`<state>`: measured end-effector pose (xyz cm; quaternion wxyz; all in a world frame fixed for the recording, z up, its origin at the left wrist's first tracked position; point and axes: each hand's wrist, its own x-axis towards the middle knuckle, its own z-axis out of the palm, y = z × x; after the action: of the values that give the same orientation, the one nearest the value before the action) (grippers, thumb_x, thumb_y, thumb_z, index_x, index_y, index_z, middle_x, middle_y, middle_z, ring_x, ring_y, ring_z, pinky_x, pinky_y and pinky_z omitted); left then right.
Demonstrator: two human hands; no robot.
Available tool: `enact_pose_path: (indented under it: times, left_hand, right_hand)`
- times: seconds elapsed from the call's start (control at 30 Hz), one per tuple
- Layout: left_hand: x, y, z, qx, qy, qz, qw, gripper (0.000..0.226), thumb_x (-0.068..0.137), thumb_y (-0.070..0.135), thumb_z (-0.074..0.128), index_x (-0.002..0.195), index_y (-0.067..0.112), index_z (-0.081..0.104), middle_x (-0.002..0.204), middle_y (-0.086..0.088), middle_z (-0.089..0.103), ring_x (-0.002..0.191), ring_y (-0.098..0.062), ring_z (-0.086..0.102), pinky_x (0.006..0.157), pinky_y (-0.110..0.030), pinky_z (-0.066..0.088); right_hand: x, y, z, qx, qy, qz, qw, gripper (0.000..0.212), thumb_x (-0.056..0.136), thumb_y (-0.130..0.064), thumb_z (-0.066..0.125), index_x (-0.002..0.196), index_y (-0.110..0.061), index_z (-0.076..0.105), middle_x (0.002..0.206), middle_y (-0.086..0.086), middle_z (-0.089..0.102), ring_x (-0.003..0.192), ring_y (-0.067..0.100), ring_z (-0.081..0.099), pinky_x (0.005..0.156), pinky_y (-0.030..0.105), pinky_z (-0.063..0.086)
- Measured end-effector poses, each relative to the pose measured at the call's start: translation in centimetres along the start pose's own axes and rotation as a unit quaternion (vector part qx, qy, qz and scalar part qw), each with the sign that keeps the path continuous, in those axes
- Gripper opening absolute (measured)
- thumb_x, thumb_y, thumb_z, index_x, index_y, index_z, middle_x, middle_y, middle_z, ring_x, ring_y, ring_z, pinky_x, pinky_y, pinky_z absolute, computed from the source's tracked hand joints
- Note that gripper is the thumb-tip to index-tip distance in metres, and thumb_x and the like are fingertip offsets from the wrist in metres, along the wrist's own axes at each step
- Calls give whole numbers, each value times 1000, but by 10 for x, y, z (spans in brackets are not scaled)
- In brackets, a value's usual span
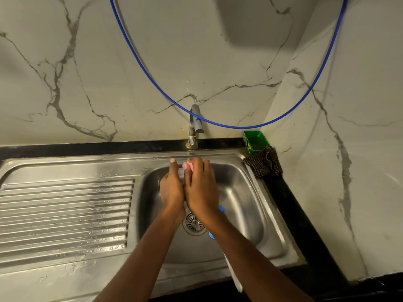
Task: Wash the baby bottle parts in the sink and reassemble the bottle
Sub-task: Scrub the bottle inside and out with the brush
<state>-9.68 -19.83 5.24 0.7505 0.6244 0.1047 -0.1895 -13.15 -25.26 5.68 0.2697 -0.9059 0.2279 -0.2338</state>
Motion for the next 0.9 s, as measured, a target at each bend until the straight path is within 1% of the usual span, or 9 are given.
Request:
enact_pose_path:
  times: [0.13, 0.23, 0.3, 0.37, 0.47, 0.6, 0.67, 0.83, 0.9]
  left_hand:
    - [5, 1, -10, -3, -9, -10, 1000, 39, 99, 35, 39, 79, 13, 65, 77, -10, 69, 80, -26, 64, 79, -40, 51]
    - [2, 2, -9, -3, -8, 4, 1000, 37, 99, 36, 40, 83, 13, 65, 79, -8, 70, 76, -21, 67, 70, -33, 53]
    - [1, 4, -9, 2, -12, 15, 1000, 36, 99, 35, 41, 84, 12, 65, 80, -8, 71, 75, -19, 68, 68, -32, 54]
    - [1, 7, -8, -4, -25, 25, 999, 36, 99, 35, 41, 86, 11, 64, 81, -9, 70, 76, -19, 67, 68, -33, 53]
    - [0, 6, -9, -7, -38, 22, 999, 34, 99, 35, 41, 90, 11, 63, 80, -9, 69, 71, -17, 68, 63, -31, 54]
    - [2, 12, -8, -8, -50, 32, 998, 33, 97, 32, 42, 76, 13, 59, 73, -8, 63, 68, -18, 62, 66, -34, 52]
    - [-1, 14, -8, -20, -49, 25, 998, 32, 98, 34, 41, 81, 13, 59, 77, -9, 66, 70, -19, 65, 67, -35, 54]
    - [-1, 15, -8, -34, -37, 6, 999, 28, 94, 37, 48, 93, 12, 61, 91, -15, 67, 83, -27, 65, 87, -51, 54]
    - [-4, 20, -2, -38, -16, -9, 999, 34, 95, 45, 50, 103, 13, 61, 96, -13, 69, 85, -24, 68, 83, -44, 56]
  right_hand:
    - [-15, 5, 6, 23, -51, -61, 997, 40, 94, -47, 25, 105, -16, 48, 102, 3, 53, 92, 16, 51, 70, 23, 40]
    - [-8, 12, 0, 87, -62, -13, 994, 18, 99, -32, 39, 99, -16, 47, 96, 1, 50, 93, 19, 54, 66, 17, 37]
    - [-9, 13, -2, 128, -59, -12, 990, 19, 100, -30, 40, 101, -13, 47, 94, 1, 51, 89, 17, 56, 66, 17, 38]
    - [-12, 9, -4, 145, -63, -52, 986, 20, 99, -31, 40, 102, -13, 47, 95, 4, 53, 84, 15, 55, 67, 22, 45]
    - [-7, 11, -8, 156, -51, -17, 986, 10, 100, -25, 41, 99, -16, 45, 94, 4, 53, 87, 17, 57, 71, 33, 51]
    - [-6, 7, -12, 159, -65, -74, 982, 22, 99, -35, 40, 104, -14, 47, 99, 8, 57, 88, 18, 59, 74, 34, 54]
    - [-3, 13, -10, 181, -49, -34, 982, 15, 100, -30, 41, 99, -16, 46, 95, 10, 58, 84, 21, 61, 72, 42, 55]
    - [1, 22, -7, 173, -26, -21, 984, 19, 98, -39, 37, 92, -22, 42, 89, 7, 58, 80, 20, 60, 70, 45, 53]
    - [3, 24, -5, 160, 10, -2, 987, 13, 99, -31, 39, 92, -20, 43, 88, 6, 56, 79, 21, 57, 70, 44, 50]
